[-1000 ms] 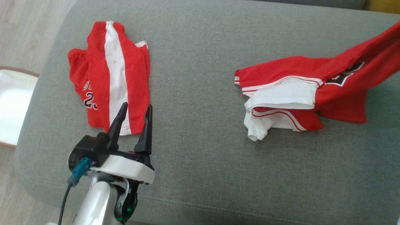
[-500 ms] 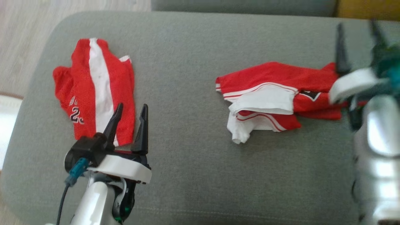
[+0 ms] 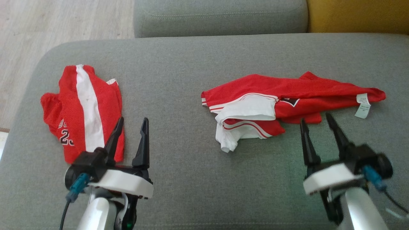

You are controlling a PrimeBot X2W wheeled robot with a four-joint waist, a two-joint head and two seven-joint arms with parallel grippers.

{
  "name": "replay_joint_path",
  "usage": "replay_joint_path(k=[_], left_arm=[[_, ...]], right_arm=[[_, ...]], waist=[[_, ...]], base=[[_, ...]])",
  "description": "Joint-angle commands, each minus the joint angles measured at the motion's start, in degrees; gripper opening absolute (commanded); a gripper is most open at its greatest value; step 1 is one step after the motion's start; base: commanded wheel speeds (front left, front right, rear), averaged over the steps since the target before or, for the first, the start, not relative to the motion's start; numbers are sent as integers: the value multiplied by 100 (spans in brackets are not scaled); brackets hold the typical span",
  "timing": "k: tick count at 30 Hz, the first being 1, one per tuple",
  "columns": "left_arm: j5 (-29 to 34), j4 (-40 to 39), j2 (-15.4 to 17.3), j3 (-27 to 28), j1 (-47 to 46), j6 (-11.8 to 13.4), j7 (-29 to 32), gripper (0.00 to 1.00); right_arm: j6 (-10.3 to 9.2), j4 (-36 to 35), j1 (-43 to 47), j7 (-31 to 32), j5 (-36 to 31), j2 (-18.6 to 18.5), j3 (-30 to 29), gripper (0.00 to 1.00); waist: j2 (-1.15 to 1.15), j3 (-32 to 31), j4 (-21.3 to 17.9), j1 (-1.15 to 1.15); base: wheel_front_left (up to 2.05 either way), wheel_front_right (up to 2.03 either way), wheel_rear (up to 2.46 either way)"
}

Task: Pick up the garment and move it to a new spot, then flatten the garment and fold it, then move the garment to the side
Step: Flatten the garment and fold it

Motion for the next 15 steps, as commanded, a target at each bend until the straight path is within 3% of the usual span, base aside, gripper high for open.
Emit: replay_joint_path(k=[1,15], left_arm=[[41,-209,19,181,-140,21,-34,100],[29,-182,19,-4,-146,2,-34,100]], right_arm=[[-3,-229,-136,-60,54,28,151,100],[-3,-448,-88,139,437,30,305,100]], waist=[[0,-15,-10,0],[0,176,267,0]], base=[[0,0,0],[0,0,0]])
